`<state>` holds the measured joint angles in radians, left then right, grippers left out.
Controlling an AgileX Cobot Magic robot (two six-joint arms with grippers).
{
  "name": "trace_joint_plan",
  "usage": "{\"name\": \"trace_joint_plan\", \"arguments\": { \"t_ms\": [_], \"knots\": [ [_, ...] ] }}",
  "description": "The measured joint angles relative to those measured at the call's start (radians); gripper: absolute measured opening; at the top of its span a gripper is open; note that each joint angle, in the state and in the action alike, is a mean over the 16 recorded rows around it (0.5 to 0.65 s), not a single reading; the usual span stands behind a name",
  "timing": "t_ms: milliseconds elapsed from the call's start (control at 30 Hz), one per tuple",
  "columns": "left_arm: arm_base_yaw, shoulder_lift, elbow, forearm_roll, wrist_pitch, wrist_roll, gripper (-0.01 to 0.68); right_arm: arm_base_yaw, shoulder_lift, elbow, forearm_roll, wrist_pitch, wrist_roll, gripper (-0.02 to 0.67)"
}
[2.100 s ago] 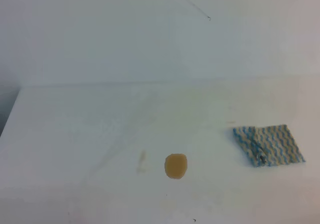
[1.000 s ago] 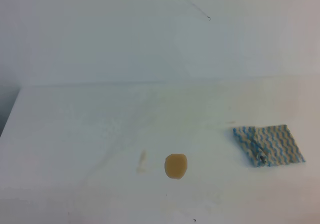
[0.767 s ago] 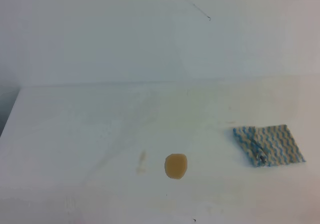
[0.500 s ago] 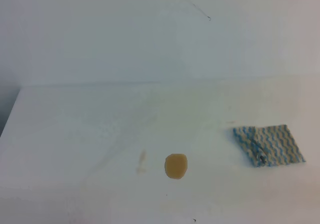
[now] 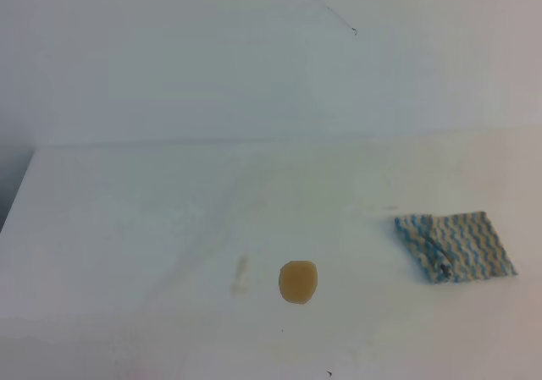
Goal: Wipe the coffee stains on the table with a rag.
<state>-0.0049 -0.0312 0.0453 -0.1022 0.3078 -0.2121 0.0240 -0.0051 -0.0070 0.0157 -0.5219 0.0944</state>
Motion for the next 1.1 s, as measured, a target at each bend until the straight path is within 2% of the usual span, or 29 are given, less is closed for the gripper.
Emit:
{"name": "trace_joint_plan", "arguments": {
  "t_ms": [100,267,667,900,1100],
  "knots": [
    [0.0,0.0,0.0,0.0,0.0,0.0,0.0,0.0,-0.002,-0.026,0.005,-0.015,0.01,-0.003],
    [0.0,0.0,0.0,0.0,0.0,0.0,0.0,0.0,0.0,-0.105,0.009,0.081,0.026,-0.003],
    [0.0,0.0,0.0,0.0,-0.001,0.0,0.0,0.0,0.091,-0.374,0.013,0.575,0.044,-0.003],
    [0.0,0.0,0.0,0.0,-0.001,0.0,0.0,0.0,0.304,-0.515,0.029,0.893,0.033,-0.003],
    [0.0,0.002,-0.003,0.0,0.001,0.0,0.0,0.0,0.534,-0.635,0.09,1.137,-0.066,-0.003]
  ]
}}
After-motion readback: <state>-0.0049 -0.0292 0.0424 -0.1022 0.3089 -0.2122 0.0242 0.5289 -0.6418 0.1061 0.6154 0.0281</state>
